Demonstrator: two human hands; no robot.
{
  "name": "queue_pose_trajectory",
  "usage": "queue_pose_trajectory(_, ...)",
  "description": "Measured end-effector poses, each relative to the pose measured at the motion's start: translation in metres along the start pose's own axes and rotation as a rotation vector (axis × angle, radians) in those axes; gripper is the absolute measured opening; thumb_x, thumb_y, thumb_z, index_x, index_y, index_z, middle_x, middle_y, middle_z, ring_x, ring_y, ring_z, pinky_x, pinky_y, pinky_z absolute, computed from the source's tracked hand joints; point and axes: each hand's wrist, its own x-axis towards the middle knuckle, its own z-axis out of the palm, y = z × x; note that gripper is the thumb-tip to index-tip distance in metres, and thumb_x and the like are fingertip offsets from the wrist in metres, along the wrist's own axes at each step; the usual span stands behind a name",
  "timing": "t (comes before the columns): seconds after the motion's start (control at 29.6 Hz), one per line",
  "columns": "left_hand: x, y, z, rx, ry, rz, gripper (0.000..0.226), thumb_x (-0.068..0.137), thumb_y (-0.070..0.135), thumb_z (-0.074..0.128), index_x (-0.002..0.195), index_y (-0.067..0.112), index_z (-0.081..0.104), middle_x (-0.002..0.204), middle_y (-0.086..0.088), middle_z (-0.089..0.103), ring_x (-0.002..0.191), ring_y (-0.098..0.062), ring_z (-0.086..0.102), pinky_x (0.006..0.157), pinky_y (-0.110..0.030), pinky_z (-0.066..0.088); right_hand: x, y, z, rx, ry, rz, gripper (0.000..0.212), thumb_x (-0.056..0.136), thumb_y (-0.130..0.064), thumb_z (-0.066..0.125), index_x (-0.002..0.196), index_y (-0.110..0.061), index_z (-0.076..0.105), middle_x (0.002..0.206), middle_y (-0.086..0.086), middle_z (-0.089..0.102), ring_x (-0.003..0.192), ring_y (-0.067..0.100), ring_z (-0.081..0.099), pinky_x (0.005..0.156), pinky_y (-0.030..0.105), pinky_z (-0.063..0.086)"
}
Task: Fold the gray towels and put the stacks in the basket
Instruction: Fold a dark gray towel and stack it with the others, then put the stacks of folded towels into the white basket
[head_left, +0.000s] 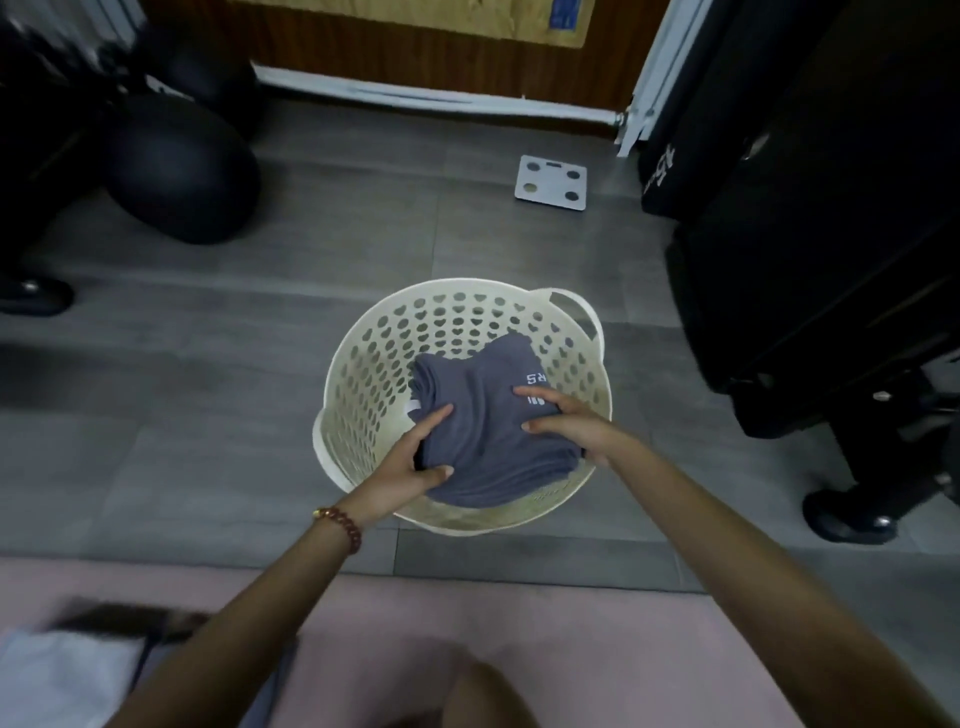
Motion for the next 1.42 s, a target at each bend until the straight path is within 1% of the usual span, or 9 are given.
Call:
queue_pose_trajectory(0.17, 0.026, -0.039, 0.0, 0.017, 0.051, -0.018, 0.073, 0.084, 0.0, 0.063, 0.139, 0.035, 0.03, 0.147, -0.008, 0.03, 0.118, 0.018, 0.041, 0.099, -0.01, 0.036, 0.055, 0.023, -0.005, -0.048, -0.064, 0.033, 0.05, 0.083, -0.003, 0.066, 0.122, -0.033, 0.056, 0.133, -0.001, 0.049, 0.114, 0.011, 0.053, 0.086, 0.018, 0.049)
queue_pose_trajectory(0.3, 0.05, -0.073, -0.004, 0.175, 0.085, -0.012, 0.079, 0.079, 0.033, 0.064, 0.138, 0.059, 0.019, 0.147, -0.007, 0.028, 0.136, -0.015, 0.032, 0.113, -0.035, 0.031, 0.09, 0.036, -0.013, -0.129, -0.088, -0.035, 0.055, 0.082, 0.0, 0.067, 0.127, -0.029, 0.054, 0.132, -0.004, 0.048, 0.11, 0.003, 0.053, 0.084, 0.014, 0.049)
queue_pose_trajectory(0.51, 0.088, -0.107, -0.007, 0.453, -0.06, -0.384, 0.1, 0.085, 0.041, 0.061, 0.149, 0.022, -0.014, 0.155, -0.018, 0.008, 0.141, -0.033, 0.021, 0.114, -0.037, 0.024, 0.145, 0.058, -0.026, -0.251, 0.011, -0.03, 0.076, 0.077, 0.002, 0.071, 0.142, -0.021, 0.039, 0.148, 0.001, 0.037, 0.136, 0.019, 0.035, 0.106, 0.031, 0.038)
queue_pose_trajectory(0.61, 0.098, -0.11, -0.008, 0.539, -0.136, -0.49, 0.081, 0.094, 0.032, 0.051, 0.15, 0.012, -0.004, 0.155, -0.008, 0.017, 0.141, -0.028, 0.023, 0.11, -0.032, 0.02, 0.15, 0.056, -0.029, -0.254, 0.073, -0.024, 0.072, 0.079, 0.002, 0.068, 0.141, -0.022, 0.04, 0.145, 0.003, 0.038, 0.132, 0.016, 0.036, 0.095, 0.024, 0.037)
queue_pose_trajectory(0.71, 0.101, -0.103, -0.015, 0.595, -0.004, -0.489, 0.068, 0.095, 0.026, 0.049, 0.15, 0.011, 0.013, 0.152, -0.016, 0.029, 0.139, -0.032, 0.027, 0.112, -0.036, 0.023, 0.148, 0.051, -0.028, -0.232, 0.071, -0.017, 0.063, 0.081, 0.006, 0.062, 0.136, -0.021, 0.046, 0.127, 0.009, 0.048, 0.115, 0.016, 0.046, 0.086, 0.024, 0.04)
queue_pose_trajectory(0.88, 0.087, -0.071, -0.018, 0.547, 0.139, -0.3, 0.039, 0.094, 0.008, 0.052, 0.132, -0.001, 0.046, 0.128, -0.019, 0.051, 0.119, -0.03, 0.05, 0.097, -0.027, 0.036, 0.121, 0.03, -0.014, -0.208, 0.083, -0.039, 0.045, 0.084, 0.012, 0.052, 0.125, -0.006, 0.055, 0.109, 0.008, 0.056, 0.093, 0.01, 0.053, 0.065, 0.004, 0.043)
queue_pose_trajectory(1.05, 0.037, -0.028, -0.03, 0.324, 0.185, -0.011, 0.031, 0.092, -0.005, 0.047, 0.12, 0.003, 0.058, 0.11, 0.011, 0.059, 0.097, 0.016, 0.054, 0.088, -0.004, 0.038, 0.073, -0.002, 0.025, -0.204, -0.038, -0.164, 0.035, 0.087, 0.007, 0.056, 0.117, -0.011, 0.058, 0.103, -0.001, 0.062, 0.089, -0.001, 0.058, 0.077, 0.012, 0.048)
queue_pose_trajectory(1.22, -0.039, -0.007, -0.068, 0.277, 0.285, 0.114, 0.04, 0.09, -0.016, 0.041, 0.112, 0.013, 0.059, 0.099, 0.03, 0.063, 0.096, 0.01, 0.057, 0.085, -0.008, 0.041, 0.035, -0.033, 0.099, -0.103, -0.227, -0.231, 0.032, 0.089, 0.01, 0.052, 0.112, -0.013, 0.056, 0.098, -0.004, 0.062, 0.085, -0.008, 0.061, 0.08, 0.013, 0.047)
queue_pose_trajectory(1.42, -0.143, -0.026, -0.117, 0.304, 0.355, 0.062, 0.029, 0.09, -0.004, 0.045, 0.111, 0.011, 0.059, 0.099, 0.004, 0.064, 0.091, 0.006, 0.058, 0.084, -0.01, 0.043, -0.026, -0.035, 0.192, -0.108, -0.304, -0.217, 0.034, 0.089, 0.005, 0.055, 0.109, -0.021, 0.061, 0.103, -0.004, 0.065, 0.096, 0.005, 0.061, 0.09, 0.021, 0.047)
